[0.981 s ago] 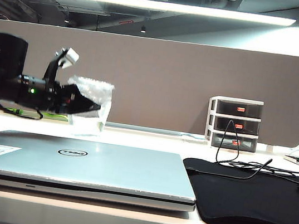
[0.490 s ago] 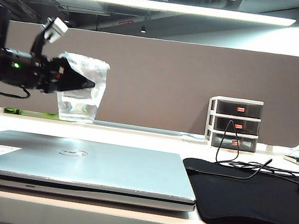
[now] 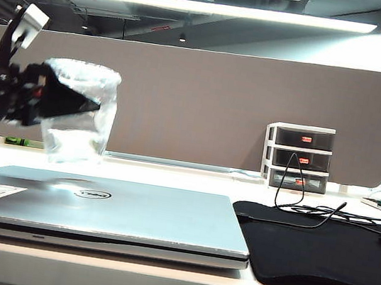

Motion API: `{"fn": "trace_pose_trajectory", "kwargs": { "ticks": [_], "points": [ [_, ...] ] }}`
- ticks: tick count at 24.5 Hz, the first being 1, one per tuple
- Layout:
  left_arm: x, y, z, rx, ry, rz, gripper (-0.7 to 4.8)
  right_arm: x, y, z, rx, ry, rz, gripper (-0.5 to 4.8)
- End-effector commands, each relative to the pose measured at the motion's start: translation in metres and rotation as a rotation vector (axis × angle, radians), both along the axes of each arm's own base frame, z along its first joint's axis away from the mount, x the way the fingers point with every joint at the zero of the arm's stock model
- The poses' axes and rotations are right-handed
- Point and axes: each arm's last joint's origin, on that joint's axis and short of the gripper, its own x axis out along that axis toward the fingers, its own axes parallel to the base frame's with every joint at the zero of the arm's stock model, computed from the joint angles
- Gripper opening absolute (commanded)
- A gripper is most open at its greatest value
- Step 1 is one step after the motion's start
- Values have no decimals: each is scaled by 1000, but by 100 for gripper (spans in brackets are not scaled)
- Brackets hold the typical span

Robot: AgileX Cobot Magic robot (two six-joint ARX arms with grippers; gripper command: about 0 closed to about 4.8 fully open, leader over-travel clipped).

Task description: Pick up the coffee cup and place it over the laptop.

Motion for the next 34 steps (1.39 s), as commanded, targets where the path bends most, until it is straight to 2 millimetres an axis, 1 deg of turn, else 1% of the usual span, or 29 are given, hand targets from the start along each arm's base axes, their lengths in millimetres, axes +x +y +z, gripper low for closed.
{"fn": "trace_pose_trajectory", "kwargs": {
  "ticks": [1,6,9,10,13,14,16,18,22,28,31,34],
  "points": [
    [-13,-4,-6,31,-23,-1,247,0,1,-1,-2,-9,23,-6],
    [-25,-10,-15,65,-11,-1,247,0,1,-1,-2,-9,28,-6],
    [-26,-9,-16,66,-5,1,252,0,1,-1,-2,-9,28,-6],
    [-26,-9,-16,66,-5,1,268,0,1,-1,-2,-9,28,-6],
    [-26,-9,-16,75,-17,0,415,0,1,-1,-2,-9,28,-6],
    [-26,-9,-16,75,-17,0,436,0,1,-1,-2,-9,28,-6],
    [-27,-9,-16,75,-17,-3,443,0,1,-1,-2,-9,28,-6],
    [-27,-9,-16,77,-20,-7,477,0,1,-1,-2,-9,28,-6],
    [-28,-9,-17,79,-14,-9,479,0,1,-1,-2,-9,28,-6],
    [-42,-7,-27,114,7,-3,479,0,1,-1,-2,-9,28,-6],
    [-50,-5,-30,125,31,37,479,0,1,-1,-2,-9,28,-6],
    [-59,-3,-26,147,3,97,479,0,1,-1,-2,-9,28,-6]
  ]
}}
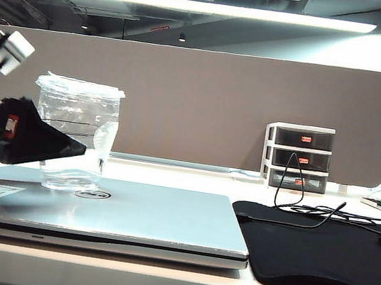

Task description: Pick up the coffee cup and place it over the laptop.

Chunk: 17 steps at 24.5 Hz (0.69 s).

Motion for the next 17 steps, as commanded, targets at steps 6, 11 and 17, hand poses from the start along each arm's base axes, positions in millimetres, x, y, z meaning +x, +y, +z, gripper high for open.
{"fn": "trace_pose_trajectory", "kwargs": {
  "ticks": [6,11,17],
  "points": [
    [-27,7,23,12,-120,106,479,0,1,-1,-2,-9,24,-6],
    [-63,12,25,-8,-118,180,479,0,1,-1,-2,-10,24,-6],
    [-66,13,40,-125,-112,199,389,1,-1,-1,-4,-10,-27,-6]
  ]
}}
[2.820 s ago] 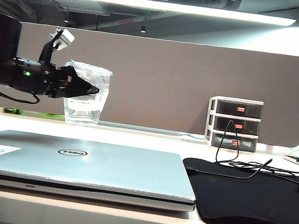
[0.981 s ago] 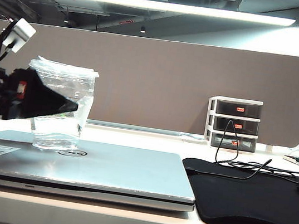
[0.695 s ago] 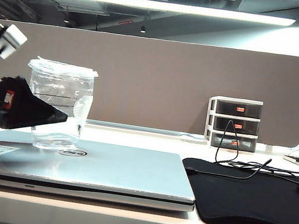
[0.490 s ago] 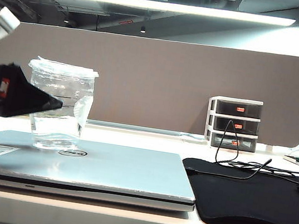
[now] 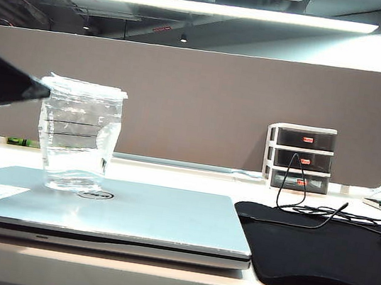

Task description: Pick up the coffee cup and place it over the laptop.

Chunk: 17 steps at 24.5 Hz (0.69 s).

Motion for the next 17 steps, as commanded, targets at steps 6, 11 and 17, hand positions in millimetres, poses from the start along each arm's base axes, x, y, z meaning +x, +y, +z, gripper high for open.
{"fn": "trace_pose_trajectory", "kwargs": {
  "ticks": [6,11,17],
  "points": [
    [-6,2,25,-103,-106,14,198,5,-7,0,-13,-17,-300,-6],
    [-9,3,33,-128,-148,63,55,7,-12,0,-49,-34,-466,-6],
    [-13,5,36,-126,-124,106,-5,7,-12,0,-92,-57,-467,-6]
  ]
}}
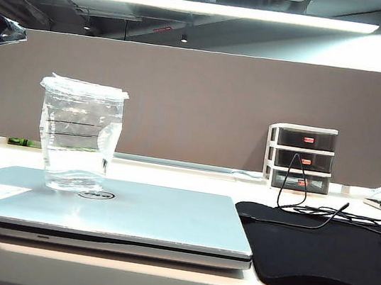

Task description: Pick up the coffee cup and place it over the laptop.

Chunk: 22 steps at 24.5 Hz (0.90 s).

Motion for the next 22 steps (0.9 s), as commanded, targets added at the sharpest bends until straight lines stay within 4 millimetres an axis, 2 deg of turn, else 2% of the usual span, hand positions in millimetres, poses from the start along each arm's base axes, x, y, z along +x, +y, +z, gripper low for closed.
{"fn": "trace_pose_trajectory", "kwargs": {
  "ticks": [1,9,18,22],
  "points": [
    [-3,2,5,-4,-11,50,-5,0,0,0,-26,-20,-4,-6],
    [-21,5,11,-4,59,92,-5,0,0,0,-26,-20,0,-6],
    [-59,14,11,14,81,252,-5,0,0,0,-26,-20,1,-6],
    [-62,16,14,69,130,318,-5,0,1,0,-26,-18,14,-6]
  ]
}}
